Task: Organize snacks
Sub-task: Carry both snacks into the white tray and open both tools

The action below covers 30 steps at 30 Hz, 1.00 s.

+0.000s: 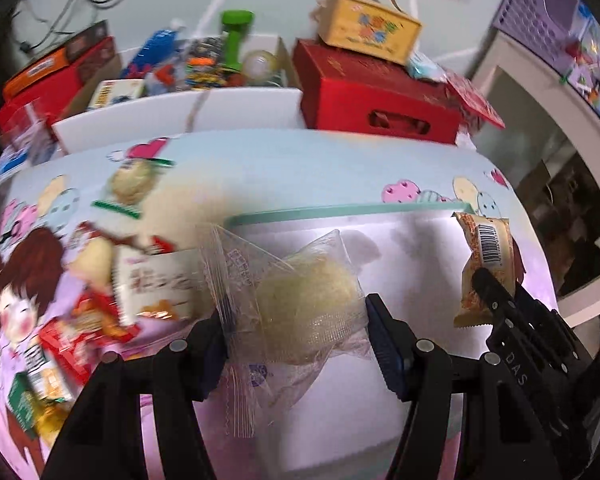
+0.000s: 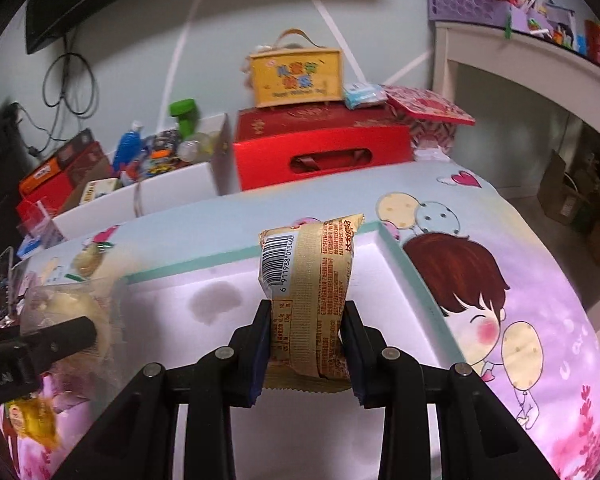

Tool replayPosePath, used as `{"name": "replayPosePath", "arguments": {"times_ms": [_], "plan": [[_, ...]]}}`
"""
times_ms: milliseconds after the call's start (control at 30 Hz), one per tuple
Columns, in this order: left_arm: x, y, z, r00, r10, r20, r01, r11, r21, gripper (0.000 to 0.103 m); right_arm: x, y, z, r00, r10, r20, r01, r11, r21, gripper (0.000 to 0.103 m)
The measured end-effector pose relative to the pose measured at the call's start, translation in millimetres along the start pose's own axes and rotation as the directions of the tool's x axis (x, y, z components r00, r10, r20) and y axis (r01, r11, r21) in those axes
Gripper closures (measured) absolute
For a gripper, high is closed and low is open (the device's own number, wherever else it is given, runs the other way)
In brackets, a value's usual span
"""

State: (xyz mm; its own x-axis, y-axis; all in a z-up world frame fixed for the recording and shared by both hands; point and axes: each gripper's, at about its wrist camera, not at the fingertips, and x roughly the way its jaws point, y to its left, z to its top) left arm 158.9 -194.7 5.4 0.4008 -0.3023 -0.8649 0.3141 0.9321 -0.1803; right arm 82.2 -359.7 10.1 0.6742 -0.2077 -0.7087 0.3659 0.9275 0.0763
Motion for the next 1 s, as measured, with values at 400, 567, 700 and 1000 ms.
{"name": "replayPosePath", "arguments": {"times_ms": [400, 567, 700, 1000], "plan": [[37, -21, 7, 0.998, 0.047, -0.046, -0.045, 0.998, 0.041, 0.025, 20, -15, -6, 0.998, -0.002, -0.057, 0.003, 1.000, 0.029, 0.064], [23, -14, 6, 0.999, 0.037, -0.016, -0.036, 0.999, 0.022, 0.016, 19, -20, -5, 0.997, 0.000, -0.080, 0.005, 0.999, 0.054, 0.048], [6, -6, 2, 0.997, 0.056, 0.046, -0.057, 0.998, 0.021, 0.006, 12, -20, -3, 0.997, 0.007, -0.077, -0.003, 0.998, 0.055, 0.033], [-28, 32, -20, 0.982, 0.141, 0.129, -0.139, 0.990, -0.025, 0.002, -3, -5, -4, 0.997, 0.059, -0.057, -0.057, 0.998, 0.031, 0.000]]}}
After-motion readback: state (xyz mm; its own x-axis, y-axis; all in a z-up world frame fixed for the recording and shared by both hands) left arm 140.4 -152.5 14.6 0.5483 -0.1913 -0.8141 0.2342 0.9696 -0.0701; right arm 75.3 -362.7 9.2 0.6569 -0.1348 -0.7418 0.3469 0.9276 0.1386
